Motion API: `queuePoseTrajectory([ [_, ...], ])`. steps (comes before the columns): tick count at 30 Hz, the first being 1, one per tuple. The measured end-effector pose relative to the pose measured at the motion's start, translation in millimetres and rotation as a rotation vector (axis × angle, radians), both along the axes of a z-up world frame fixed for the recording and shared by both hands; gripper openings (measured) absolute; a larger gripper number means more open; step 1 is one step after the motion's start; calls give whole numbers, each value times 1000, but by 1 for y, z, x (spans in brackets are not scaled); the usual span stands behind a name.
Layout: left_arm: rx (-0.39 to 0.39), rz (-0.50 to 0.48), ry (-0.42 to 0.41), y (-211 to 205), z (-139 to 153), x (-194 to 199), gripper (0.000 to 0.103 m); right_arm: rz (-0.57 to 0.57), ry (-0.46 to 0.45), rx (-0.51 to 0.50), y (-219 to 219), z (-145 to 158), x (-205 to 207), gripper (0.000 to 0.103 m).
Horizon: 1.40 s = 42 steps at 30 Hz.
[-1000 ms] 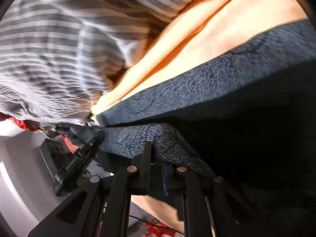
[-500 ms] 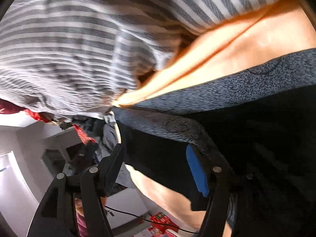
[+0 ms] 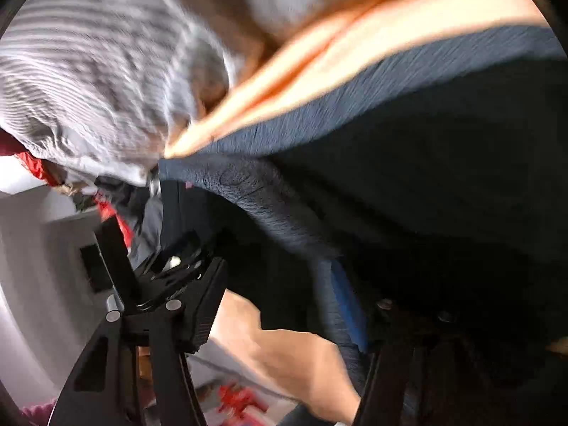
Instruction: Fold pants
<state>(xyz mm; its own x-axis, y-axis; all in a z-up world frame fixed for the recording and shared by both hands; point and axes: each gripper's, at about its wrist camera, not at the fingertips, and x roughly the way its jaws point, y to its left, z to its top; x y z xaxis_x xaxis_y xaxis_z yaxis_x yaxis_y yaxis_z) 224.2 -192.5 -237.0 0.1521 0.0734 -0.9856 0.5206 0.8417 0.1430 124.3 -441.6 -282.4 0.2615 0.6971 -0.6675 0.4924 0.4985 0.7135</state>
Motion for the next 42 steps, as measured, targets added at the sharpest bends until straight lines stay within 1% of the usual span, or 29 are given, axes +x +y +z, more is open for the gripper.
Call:
queuePoseTrajectory([
  [2,-16,-11,-2,0,12,-10,92,10,-34,-111,-14,22,-18,67],
  [4,-43,-28,3,-2,26,-22,92,-16,-46,-180,-27,42,-48,67],
  [5,-62,-41,5,-4,33,-32,92,-33,-45,-196,-30,49,-63,67],
  [7,-96,-67,18,-11,43,-50,92,-80,-36,-224,-37,64,-107,67],
  [9,-128,-106,33,-20,47,-75,92,-116,-29,-254,-35,77,-150,67],
  [10,-138,-129,32,-26,47,-89,92,-142,-14,-278,-43,83,-185,67],
  [11,-146,-146,28,-35,49,-99,92,-167,1,-295,-37,87,-207,68],
  [12,-157,-162,28,-38,48,-109,92,-202,24,-310,-34,89,-239,68],
  [14,-173,-180,46,-42,46,-131,92,-250,64,-337,-34,90,-286,68],
  [15,-179,-182,56,-41,45,-138,92,-281,101,-347,-32,88,-314,68],
  [17,-204,-199,55,-40,51,-161,92,-323,148,-351,-35,83,-349,68],
  [19,-186,-224,50,-35,49,-174,92,-338,187,-372,-37,73,-382,68],
  [21,-169,-249,58,-31,50,-185,92,-353,227,-356,-39,59,-403,68],
  [24,-142,-296,50,-31,50,-201,92,-360,267,-347,-40,45,-419,68],
  [26,-132,-303,66,-32,47,-208,92,-363,274,-353,-41,40,-429,68],
  [28,-124,-296,79,-38,42,-216,92,-376,246,-323,-46,36,-438,68],
  [30,-116,-275,95,-45,37,-222,92,-375,191,-289,-45,32,-434,68],
  [33,-99,-260,116,-56,30,-228,92,-339,128,-230,-46,23,-425,67],
  [34,-87,-259,125,-60,26,-231,92,-318,107,-206,-46,20,-420,62],
  [35,-76,-260,136,-65,23,-234,92,-297,98,-190,-47,18,-420,46],
  [36,-68,-261,144,-69,21,-236,92,-277,98,-171,-45,14,-413,37],
  [37,-60,-261,152,-72,18,-237,92,-251,111,-145,-45,9,-410,16],
  [38,-50,-261,156,-77,16,-240,92,-236,131,-121,-46,6,-408,7],
  [39,-43,-260,157,-81,16,-241,92,-233,136,-97,-50,6,-409,7],
  [40,-38,-256,157,-85,16,-242,92,-236,120,-66,-57,11,-409,4],
  [42,-36,-238,159,-92,16,-241,92,-235,70,-37,-70,28,-400,4],
])
